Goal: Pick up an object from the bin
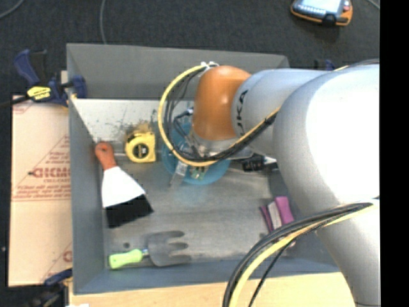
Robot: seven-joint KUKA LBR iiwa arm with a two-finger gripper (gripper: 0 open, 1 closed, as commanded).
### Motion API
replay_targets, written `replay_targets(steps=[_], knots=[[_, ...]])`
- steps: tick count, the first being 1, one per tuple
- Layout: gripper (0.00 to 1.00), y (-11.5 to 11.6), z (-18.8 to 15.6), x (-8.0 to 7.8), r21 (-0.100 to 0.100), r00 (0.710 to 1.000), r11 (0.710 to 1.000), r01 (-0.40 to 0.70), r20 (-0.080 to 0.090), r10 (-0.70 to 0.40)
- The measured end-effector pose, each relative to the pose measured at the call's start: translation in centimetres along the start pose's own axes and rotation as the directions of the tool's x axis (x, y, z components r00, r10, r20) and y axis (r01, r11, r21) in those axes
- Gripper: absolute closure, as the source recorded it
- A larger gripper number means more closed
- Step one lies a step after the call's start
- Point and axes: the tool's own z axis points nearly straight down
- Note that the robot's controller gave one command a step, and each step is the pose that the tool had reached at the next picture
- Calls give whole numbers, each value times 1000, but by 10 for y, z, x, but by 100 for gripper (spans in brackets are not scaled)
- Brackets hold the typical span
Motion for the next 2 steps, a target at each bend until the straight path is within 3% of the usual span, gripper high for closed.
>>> replay_targets(steps=[2], knots=[[100,-1,-25,1,1,1000,1000,2,-3,-2]])
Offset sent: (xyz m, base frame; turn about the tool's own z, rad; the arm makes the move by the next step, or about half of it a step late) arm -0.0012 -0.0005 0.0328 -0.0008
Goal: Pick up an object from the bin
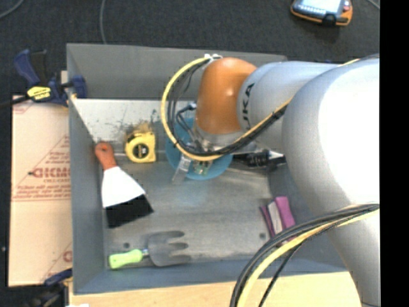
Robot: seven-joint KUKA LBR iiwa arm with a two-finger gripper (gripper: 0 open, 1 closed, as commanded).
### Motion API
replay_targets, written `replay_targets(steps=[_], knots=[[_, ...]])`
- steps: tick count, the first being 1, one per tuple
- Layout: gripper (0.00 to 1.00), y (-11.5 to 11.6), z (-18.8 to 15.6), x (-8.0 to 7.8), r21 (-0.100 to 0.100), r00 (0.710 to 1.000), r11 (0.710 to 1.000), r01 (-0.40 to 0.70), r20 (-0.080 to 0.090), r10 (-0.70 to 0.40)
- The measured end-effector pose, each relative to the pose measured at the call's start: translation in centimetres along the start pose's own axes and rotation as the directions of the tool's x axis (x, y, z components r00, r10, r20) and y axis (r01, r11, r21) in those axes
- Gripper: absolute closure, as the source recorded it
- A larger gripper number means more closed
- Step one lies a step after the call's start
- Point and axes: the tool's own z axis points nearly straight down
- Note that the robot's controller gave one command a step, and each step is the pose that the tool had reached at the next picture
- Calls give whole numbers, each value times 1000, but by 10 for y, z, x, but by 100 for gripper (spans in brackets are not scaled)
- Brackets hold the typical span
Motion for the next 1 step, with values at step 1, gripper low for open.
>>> replay_targets(steps=[1], knots=[[100,0,-12,0,0,1000,1000,1,-1,-1]])
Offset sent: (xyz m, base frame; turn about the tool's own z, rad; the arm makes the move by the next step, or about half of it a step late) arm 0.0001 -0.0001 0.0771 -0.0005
